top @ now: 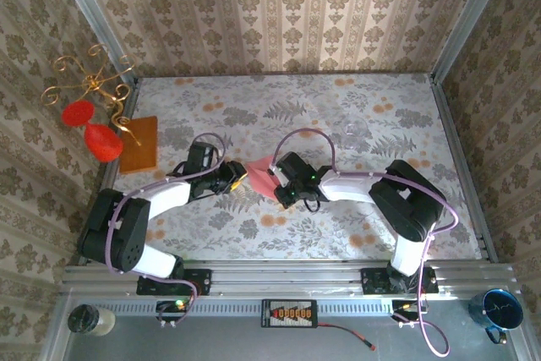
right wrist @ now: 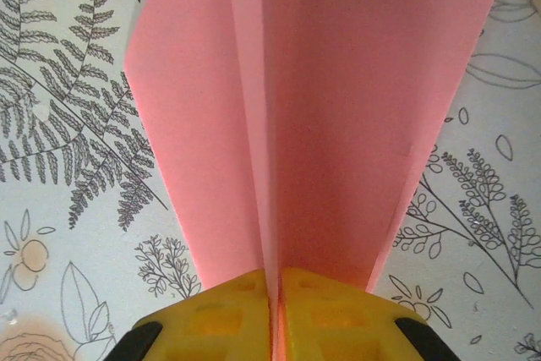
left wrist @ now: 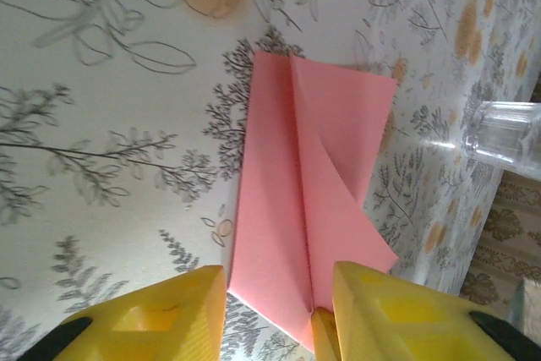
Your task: Fold a paper plane with a square sheet of paper (pick it up from the middle)
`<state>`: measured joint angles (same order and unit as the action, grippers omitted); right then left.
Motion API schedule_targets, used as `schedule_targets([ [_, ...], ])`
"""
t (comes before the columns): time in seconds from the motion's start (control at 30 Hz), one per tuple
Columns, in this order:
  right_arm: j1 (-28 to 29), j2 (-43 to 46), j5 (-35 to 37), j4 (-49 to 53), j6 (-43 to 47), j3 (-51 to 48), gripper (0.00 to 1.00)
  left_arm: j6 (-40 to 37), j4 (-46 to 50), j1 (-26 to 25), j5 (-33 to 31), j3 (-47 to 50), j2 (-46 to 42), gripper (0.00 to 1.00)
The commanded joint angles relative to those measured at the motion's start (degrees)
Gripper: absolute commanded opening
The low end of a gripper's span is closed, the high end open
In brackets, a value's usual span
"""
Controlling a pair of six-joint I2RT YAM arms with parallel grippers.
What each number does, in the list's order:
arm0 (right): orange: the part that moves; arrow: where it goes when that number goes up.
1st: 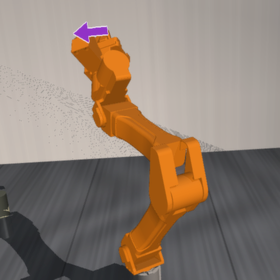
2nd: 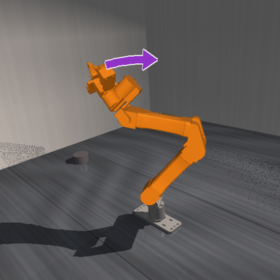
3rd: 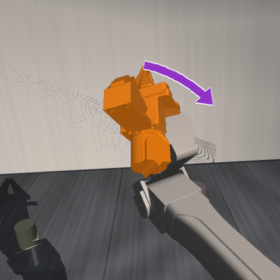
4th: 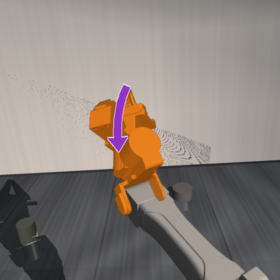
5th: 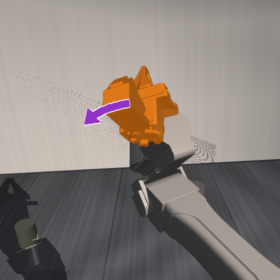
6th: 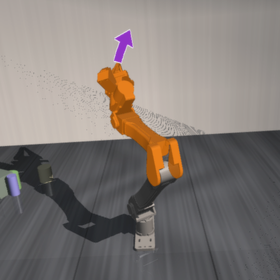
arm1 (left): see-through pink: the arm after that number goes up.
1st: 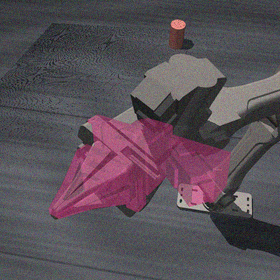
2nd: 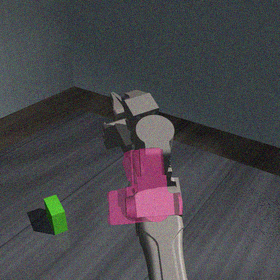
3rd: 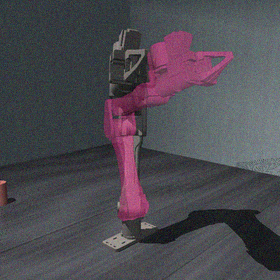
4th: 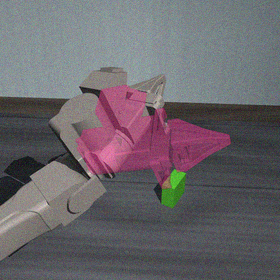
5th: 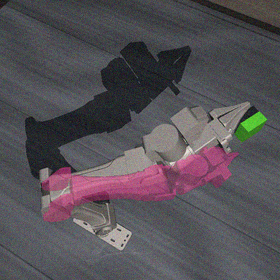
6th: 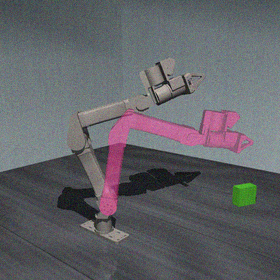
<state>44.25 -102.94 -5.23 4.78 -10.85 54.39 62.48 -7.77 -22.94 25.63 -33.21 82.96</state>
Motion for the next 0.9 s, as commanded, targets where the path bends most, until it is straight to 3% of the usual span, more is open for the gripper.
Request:
schedule_targets([
  [0.0,-1.62,-1.65,-7.79,2.23,-3.62,0.64,0.13,2.24,-6.78,-2.15,-1.13,1.39,0.19,0.36],
  [0.37,-6.93,-2.45,-19.82,-3.00,-10.67,-1.73,0.13,5.88,-21.32,-9.52,3.37,-1.16,11.25,0.25],
  [0.87,-10.73,-3.98,-26.94,-5.50,-17.45,-2.64,0.13,5.25,-21.95,-11.95,4.33,-4.08,14.64,0.20],
])
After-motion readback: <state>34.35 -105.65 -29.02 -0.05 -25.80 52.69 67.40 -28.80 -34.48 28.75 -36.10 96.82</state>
